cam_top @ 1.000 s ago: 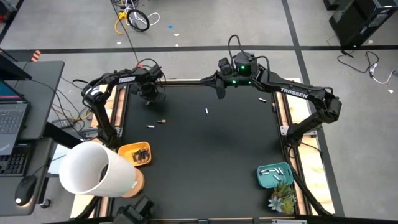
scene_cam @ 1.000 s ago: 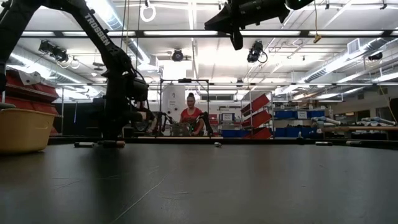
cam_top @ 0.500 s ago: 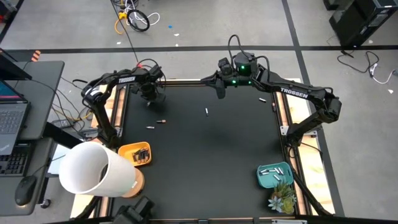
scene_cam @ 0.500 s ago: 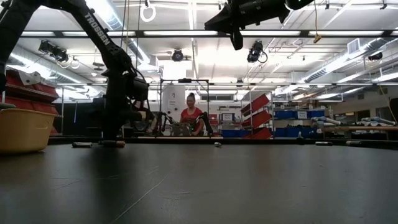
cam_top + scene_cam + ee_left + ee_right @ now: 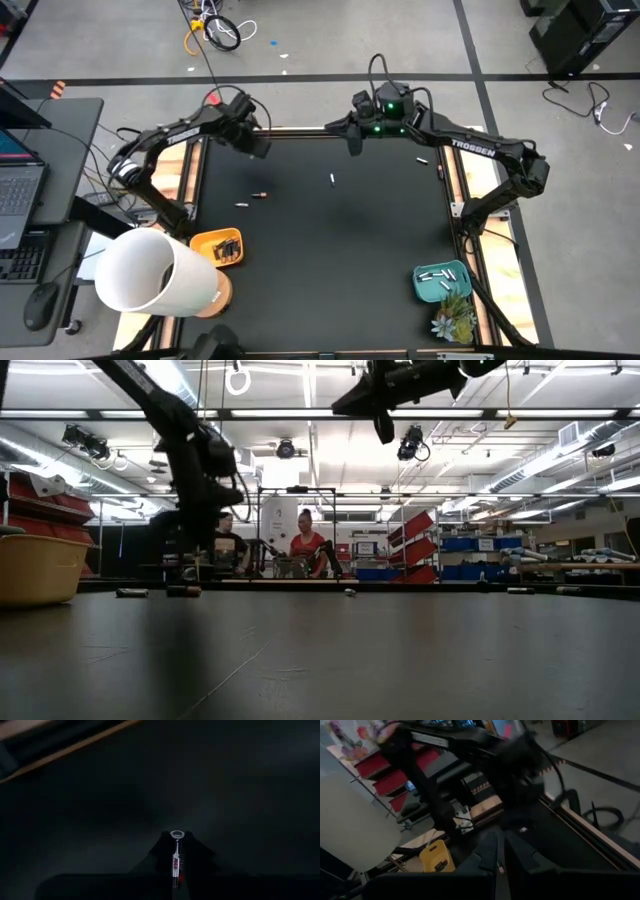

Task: Sort batteries
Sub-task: Put the silver battery into the green bin

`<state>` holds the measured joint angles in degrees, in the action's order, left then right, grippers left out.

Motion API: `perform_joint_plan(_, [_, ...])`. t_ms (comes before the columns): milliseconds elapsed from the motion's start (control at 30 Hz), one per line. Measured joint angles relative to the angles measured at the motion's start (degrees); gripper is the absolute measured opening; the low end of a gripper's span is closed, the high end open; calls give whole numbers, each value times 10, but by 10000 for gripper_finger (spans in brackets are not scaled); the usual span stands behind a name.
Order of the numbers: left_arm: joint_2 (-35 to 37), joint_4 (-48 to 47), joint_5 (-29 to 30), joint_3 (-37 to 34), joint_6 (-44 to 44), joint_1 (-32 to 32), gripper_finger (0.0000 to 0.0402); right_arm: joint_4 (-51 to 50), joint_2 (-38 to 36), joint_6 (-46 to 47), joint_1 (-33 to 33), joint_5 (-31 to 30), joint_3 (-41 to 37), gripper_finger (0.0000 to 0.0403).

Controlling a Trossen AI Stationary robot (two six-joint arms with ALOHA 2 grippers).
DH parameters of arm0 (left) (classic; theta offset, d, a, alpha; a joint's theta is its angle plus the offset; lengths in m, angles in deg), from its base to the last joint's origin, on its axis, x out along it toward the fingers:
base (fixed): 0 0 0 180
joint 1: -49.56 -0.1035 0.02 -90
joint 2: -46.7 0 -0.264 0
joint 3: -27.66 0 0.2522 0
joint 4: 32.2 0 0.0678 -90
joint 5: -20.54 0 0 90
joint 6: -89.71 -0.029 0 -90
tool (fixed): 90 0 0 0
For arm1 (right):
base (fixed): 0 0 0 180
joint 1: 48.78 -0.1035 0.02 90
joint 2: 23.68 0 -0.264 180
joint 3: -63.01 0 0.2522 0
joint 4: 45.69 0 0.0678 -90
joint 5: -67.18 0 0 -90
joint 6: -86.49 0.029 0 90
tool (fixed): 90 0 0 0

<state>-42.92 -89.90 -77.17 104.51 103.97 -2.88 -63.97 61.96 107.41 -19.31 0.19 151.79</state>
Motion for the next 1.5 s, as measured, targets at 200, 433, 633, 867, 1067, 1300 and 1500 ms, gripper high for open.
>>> perform_joint_plan(200, [81,112,-44,0,59,43,31,-69,0,-28,14,1,0,26])
perform_joint_plan(433, [106,377,-71,1,121,116,31,-56,14,-28,15,12,0,55])
perform_joint_plan(633, [103,557,-68,1,143,175,30,-38,18,-22,9,-8,0,90])
perform_joint_plan(867, [96,613,-24,1,149,216,29,-26,18,-45,-2,4,0,108])
perform_joint_plan(1067, [61,688,-1,2,164,254,29,-5,26,-46,-13,5,0,106])
perform_joint_plan(1300, [39,709,5,2,181,275,29,3,29,-44,-17,-23,0,105])
perform_joint_plan(1500, [39,707,17,2,175,278,29,2,28,-45,-17,-18,0,78])
